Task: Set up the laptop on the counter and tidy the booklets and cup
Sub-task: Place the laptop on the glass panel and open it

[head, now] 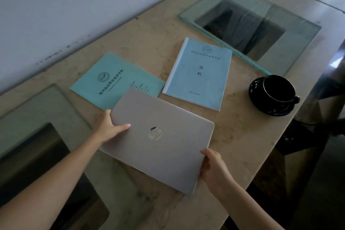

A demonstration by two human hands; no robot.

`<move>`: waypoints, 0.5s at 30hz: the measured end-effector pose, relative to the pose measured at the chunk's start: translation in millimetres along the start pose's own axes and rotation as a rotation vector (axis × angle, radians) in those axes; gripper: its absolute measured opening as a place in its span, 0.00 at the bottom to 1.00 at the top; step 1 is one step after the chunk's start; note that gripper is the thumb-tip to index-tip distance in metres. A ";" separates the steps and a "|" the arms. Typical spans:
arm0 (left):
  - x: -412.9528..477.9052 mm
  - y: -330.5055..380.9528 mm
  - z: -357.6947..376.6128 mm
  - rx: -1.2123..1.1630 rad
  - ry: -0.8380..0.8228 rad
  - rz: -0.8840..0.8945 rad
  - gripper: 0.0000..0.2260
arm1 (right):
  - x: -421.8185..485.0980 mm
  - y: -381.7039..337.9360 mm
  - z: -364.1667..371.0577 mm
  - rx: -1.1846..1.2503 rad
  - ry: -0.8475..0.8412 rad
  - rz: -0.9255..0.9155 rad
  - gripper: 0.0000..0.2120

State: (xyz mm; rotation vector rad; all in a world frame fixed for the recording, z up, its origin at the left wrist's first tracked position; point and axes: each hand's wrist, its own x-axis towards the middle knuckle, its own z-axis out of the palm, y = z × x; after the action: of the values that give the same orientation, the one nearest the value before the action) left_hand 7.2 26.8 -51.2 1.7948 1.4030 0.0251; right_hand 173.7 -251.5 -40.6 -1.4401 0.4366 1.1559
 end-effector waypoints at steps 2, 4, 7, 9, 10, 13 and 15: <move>-16.2 -9.0 -3.8 -0.035 0.033 -0.013 0.37 | 0.1 1.5 3.1 -0.053 0.025 -0.007 0.19; -37.8 -18.4 -7.5 -0.046 0.078 -0.035 0.36 | -1.9 2.7 6.8 -0.121 0.045 -0.025 0.17; -76.4 -37.0 -14.0 -0.046 0.190 -0.109 0.35 | -8.2 1.4 18.8 -0.171 0.055 -0.072 0.16; -104.5 -53.7 -18.9 -0.087 0.259 -0.144 0.34 | -14.7 -1.6 32.8 -0.195 0.038 -0.126 0.15; -117.4 -62.5 -21.5 -0.122 0.279 -0.159 0.33 | -17.1 -3.0 40.3 -0.212 0.023 -0.146 0.14; -153.1 -93.0 -35.6 -0.254 0.361 -0.207 0.31 | -32.0 -1.2 69.5 -0.277 -0.061 -0.168 0.09; -174.7 -115.0 -44.0 -0.317 0.420 -0.254 0.30 | -43.7 7.0 89.9 -0.351 -0.111 -0.176 0.04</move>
State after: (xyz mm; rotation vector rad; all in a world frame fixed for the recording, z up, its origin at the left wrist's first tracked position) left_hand -170.4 -85.8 -13.5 1.3871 1.7984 0.4879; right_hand 113.5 -187.1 7.1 -1.6678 0.0257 1.2018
